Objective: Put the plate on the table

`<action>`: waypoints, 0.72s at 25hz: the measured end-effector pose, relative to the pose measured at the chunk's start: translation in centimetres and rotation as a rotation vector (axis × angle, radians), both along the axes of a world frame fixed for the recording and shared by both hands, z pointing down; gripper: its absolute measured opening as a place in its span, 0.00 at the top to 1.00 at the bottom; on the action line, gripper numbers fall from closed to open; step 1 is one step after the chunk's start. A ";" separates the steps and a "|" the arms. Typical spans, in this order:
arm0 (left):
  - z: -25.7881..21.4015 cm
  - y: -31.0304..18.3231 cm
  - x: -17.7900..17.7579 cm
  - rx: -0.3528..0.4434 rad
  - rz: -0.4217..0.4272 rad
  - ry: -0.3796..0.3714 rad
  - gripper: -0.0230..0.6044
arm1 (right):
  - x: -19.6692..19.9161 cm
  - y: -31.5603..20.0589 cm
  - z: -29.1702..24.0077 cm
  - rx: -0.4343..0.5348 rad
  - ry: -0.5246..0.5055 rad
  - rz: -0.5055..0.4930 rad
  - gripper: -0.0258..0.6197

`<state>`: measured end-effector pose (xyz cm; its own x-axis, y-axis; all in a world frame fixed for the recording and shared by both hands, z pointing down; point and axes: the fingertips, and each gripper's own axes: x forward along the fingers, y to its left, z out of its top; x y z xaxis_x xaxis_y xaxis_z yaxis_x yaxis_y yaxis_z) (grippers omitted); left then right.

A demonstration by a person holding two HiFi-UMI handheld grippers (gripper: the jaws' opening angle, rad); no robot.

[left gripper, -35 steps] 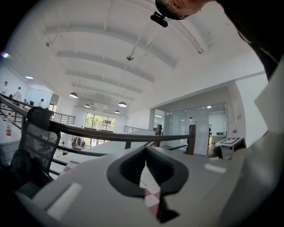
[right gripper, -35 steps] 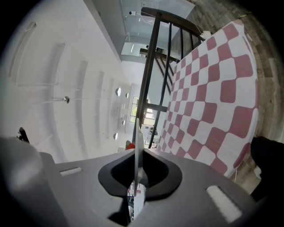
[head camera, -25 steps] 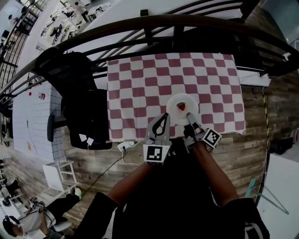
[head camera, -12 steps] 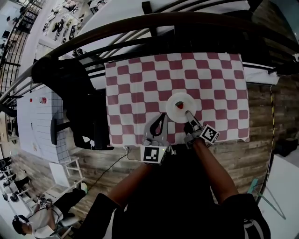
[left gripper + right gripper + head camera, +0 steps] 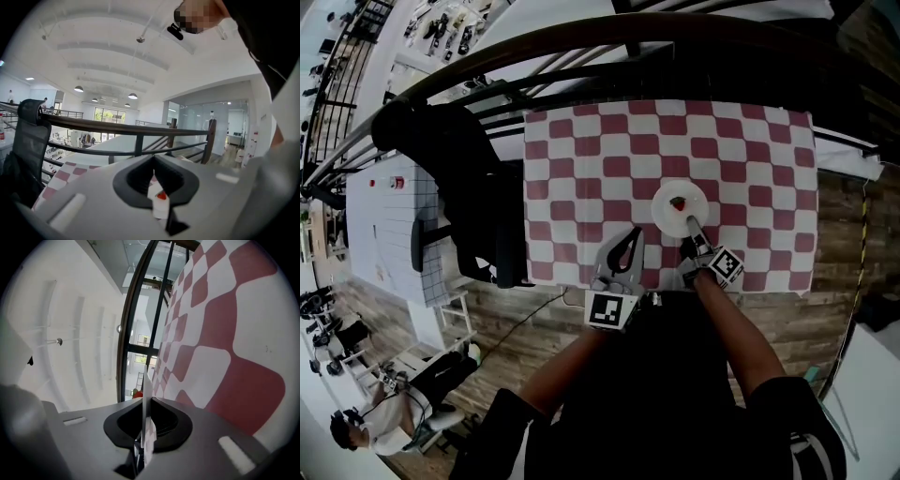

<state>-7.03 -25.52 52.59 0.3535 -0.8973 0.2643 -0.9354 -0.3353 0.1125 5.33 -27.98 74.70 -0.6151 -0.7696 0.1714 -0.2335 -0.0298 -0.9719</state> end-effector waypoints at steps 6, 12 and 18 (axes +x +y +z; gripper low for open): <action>0.2 -0.8 0.0 -0.003 -0.015 -0.025 0.95 | -0.2 -0.8 2.6 -0.078 0.000 -0.003 0.93; 1.4 -0.8 -0.4 -0.041 -0.053 -0.018 0.95 | -0.6 -1.1 4.0 -0.091 0.053 -0.054 0.93; 0.5 -0.5 0.5 0.017 -0.006 -0.080 0.95 | -0.3 -1.0 4.8 -0.140 0.061 -0.041 0.93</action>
<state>-6.58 -26.00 53.09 0.3265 -0.9039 0.2762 -0.9431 -0.3310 0.0315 5.03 -28.94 79.46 -0.6308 -0.7100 0.3131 -0.2958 -0.1530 -0.9429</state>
